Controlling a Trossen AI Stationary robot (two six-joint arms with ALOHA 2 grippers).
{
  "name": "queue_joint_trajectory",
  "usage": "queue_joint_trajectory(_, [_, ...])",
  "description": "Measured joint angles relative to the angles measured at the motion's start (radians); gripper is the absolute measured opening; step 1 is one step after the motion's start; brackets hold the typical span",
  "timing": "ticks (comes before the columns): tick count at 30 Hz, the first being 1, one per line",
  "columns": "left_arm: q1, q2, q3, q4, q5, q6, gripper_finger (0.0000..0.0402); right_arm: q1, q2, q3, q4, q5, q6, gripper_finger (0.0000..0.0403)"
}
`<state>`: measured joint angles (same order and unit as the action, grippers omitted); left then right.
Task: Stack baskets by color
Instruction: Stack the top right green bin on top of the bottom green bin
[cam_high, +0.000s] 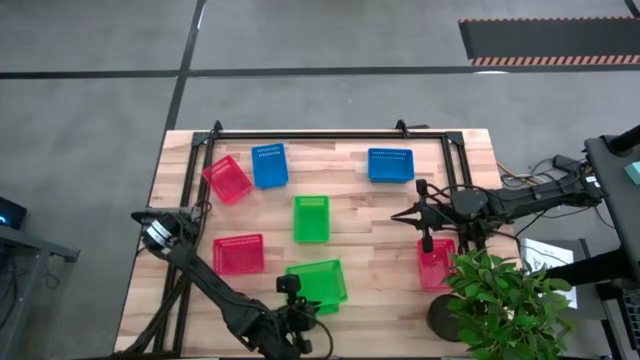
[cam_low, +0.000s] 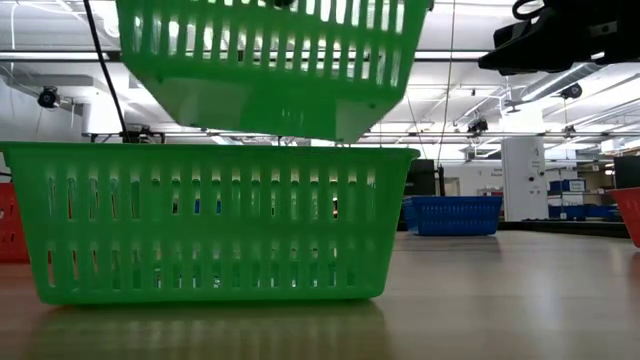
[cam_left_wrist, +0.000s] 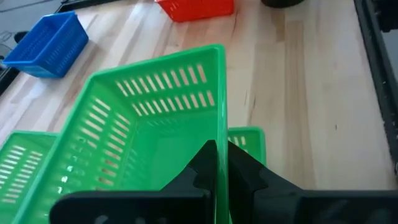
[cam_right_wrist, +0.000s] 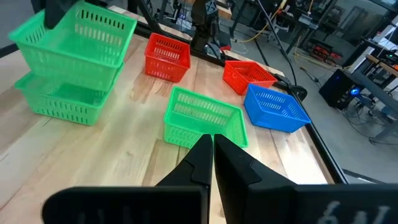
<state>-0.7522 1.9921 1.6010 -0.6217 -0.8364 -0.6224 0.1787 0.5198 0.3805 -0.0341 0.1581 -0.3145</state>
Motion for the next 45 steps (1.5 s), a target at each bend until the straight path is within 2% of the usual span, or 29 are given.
queue_joint_trajectory(7, [-0.015, 0.018, -0.016, 0.041, 0.014, -0.002, 0.0000, 0.000, 0.000, -0.006, 0.016, 0.000, -0.011, 0.0009])
queue_joint_trajectory(21, [-0.037, 0.016, -0.147, 0.184, 0.015, -0.052, 0.0000, 0.000, 0.000, -0.008, 0.017, 0.000, 0.002, 0.0009])
queue_joint_trajectory(31, [-0.037, 0.016, -0.174, 0.199, 0.016, -0.053, 0.0002, 0.000, 0.000, -0.008, 0.017, 0.000, 0.028, 0.0009])
queue_joint_trajectory(45, [-0.036, 0.014, -0.178, 0.204, 0.020, -0.055, 0.0085, 0.000, 0.000, -0.011, 0.009, -0.001, 0.050, 0.0009])
